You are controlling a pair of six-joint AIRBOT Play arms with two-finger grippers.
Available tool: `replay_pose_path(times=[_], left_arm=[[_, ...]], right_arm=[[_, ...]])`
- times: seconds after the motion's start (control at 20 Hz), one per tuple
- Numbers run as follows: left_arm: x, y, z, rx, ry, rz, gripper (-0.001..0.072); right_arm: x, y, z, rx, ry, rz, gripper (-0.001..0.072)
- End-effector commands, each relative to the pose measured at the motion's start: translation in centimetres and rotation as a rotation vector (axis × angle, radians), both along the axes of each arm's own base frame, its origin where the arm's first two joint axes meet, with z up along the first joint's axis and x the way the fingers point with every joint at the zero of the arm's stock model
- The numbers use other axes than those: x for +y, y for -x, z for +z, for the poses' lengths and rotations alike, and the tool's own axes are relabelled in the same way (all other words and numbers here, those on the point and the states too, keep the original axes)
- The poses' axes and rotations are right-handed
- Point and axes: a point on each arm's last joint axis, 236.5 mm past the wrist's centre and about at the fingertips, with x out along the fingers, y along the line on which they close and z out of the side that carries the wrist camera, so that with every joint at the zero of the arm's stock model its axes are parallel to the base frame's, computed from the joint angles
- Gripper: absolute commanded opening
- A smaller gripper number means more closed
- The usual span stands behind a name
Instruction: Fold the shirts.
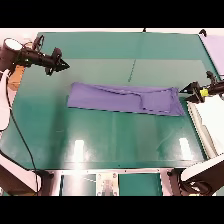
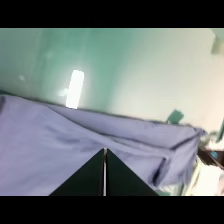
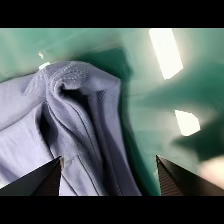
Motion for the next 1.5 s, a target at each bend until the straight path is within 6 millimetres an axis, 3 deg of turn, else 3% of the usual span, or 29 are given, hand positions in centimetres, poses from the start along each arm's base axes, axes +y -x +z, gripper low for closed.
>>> replay_pose_path(times=[0.0, 0.15, 0.3, 0.45, 0.5, 0.55, 0.6, 0.65, 0.7, 0.75, 0.85, 0.95, 1.05, 1.15, 1.3, 1.45], left_arm=[[-2.9, 0.6, 1.5, -0.048, 0.053, -0.084, 0.0022], [-5.7, 1.0, 1.7, -0.086, 0.049, -0.149, 0.0022], [-8.5, 1.9, 1.8, -0.117, 0.040, -0.223, 0.0022], [-11.4, 2.6, 1.8, -0.164, 0.025, -0.294, 0.0022], [-12.6, 2.7, 1.8, -0.191, 0.014, -0.315, 0.0021], [-13.8, 2.7, 1.8, -0.216, 0.007, -0.329, 0.0021], [-15.2, 2.7, 1.7, -0.234, 0.002, -0.336, 0.0021], [-16.4, 2.8, 1.5, -0.251, -0.014, -0.349, 0.0021], [-17.7, 3.1, 1.0, -0.284, -0.055, -0.378, 0.0021], [-19.0, 3.3, 0.3, -0.305, -0.093, -0.400, 0.0021], [-22.2, 4.1, -1.7, -0.347, -0.155, -0.458, 0.0021], [-25.4, 5.2, -5.0, -0.348, -0.197, -0.518, 0.0021], [-28.2, 6.5, -8.6, -0.320, -0.205, -0.555, 0.0021], [-30.4, 7.2, -10.8, -0.322, -0.208, -0.565, 0.0021], [-32.9, 8.1, -12.5, -0.318, -0.200, -0.603, 0.0021], [-34.4, 7.6, -13.3, -0.292, -0.166, -0.585, 0.0021]], right_arm=[[2.5, -0.4, -1.7, -0.026, -0.096, 0.060, 0.0655], [5.2, -0.6, -2.7, -0.019, -0.106, 0.139, 0.0654], [7.7, 0.5, -2.0, -0.009, -0.145, 0.248, 0.0651], [7.5, 1.5, -2.2, 0.023, -0.143, 0.271, 0.0588], [7.2, 1.8, -2.5, 0.033, -0.133, 0.274, 0.0448], [7.2, 2.0, -2.7, 0.037, -0.132, 0.278, 0.0393], [7.3, 2.0, -2.7, 0.038, -0.133, 0.277, 0.0285], [7.2, 1.9, -2.6, 0.034, -0.128, 0.274, 0.0127], [7.0, 1.6, -2.4, 0.023, -0.117, 0.268, 0.0025], [6.8, 1.2, -2.0, 0.010, -0.102, 0.256, 0.0024], [6.5, 0.0, -0.2, -0.026, -0.074, 0.246, 0.0023], [6.8, -0.7, 2.5, -0.064, -0.047, 0.262, 0.0022], [8.0, -1.0, 6.0, -0.101, -0.024, 0.304, 0.0023], [9.5, -1.4, 9.9, -0.151, 0.010, 0.349, 0.0022], [12.7, -1.5, 15.9, -0.229, 0.062, 0.410, 0.0023], [17.0, -0.9, 20.0, -0.294, 0.092, 0.476, 0.0023]])
